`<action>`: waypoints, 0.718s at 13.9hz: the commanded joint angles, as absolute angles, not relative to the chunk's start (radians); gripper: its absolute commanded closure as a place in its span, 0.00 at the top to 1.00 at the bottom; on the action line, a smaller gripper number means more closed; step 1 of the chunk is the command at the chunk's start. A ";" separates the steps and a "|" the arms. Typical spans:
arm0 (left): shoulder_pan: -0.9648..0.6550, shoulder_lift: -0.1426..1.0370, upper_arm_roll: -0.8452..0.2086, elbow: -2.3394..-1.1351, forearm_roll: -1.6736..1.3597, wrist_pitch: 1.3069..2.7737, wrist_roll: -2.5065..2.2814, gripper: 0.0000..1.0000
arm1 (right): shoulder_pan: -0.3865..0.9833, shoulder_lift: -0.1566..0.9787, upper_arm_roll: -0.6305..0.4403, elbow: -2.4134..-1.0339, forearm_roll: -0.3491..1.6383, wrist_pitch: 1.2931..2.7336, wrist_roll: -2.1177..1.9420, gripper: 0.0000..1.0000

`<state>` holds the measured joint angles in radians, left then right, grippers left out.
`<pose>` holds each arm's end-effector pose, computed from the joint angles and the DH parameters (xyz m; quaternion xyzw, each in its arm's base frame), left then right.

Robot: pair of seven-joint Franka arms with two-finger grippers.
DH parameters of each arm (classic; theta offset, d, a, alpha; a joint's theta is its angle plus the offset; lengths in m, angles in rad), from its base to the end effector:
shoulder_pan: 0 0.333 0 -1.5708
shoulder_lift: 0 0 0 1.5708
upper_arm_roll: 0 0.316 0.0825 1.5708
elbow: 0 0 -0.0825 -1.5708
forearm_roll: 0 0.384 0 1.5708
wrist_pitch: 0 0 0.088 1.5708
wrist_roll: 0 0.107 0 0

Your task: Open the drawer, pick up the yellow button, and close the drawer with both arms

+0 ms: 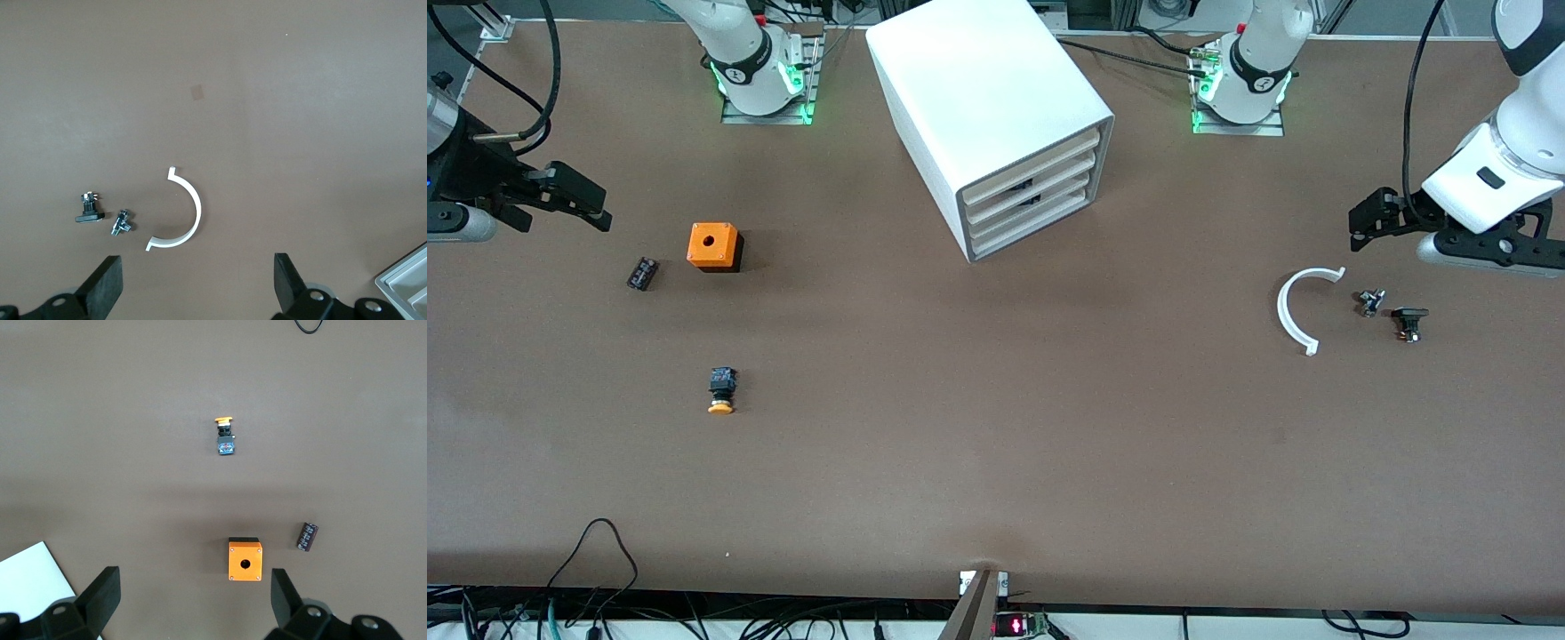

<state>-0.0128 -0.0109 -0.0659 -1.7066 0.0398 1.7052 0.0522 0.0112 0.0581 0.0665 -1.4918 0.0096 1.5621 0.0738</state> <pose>0.5579 -0.0404 0.5778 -0.9975 0.0680 -0.0050 0.0200 0.5704 0.0442 0.6283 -1.0000 -0.0020 -0.0056 0.0072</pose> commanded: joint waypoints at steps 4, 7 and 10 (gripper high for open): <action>-0.031 -0.035 -0.041 -1.746 0.029 1.723 0.061 1.00 | -0.002 0.069 0.078 -1.460 0.002 1.545 0.080 1.00; -0.032 -0.035 -0.046 -1.712 0.037 1.651 0.063 1.00 | -0.002 0.069 0.080 -1.460 0.003 1.546 0.080 1.00; -0.040 -0.034 -0.048 -1.707 0.037 1.641 0.055 1.00 | -0.002 0.071 0.080 -1.448 0.003 1.542 0.080 1.00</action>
<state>-0.0259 -0.0236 -0.0550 -1.7184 0.0398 1.6645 0.0514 0.0107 0.0582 0.0662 -1.4883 0.0096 1.5622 0.0738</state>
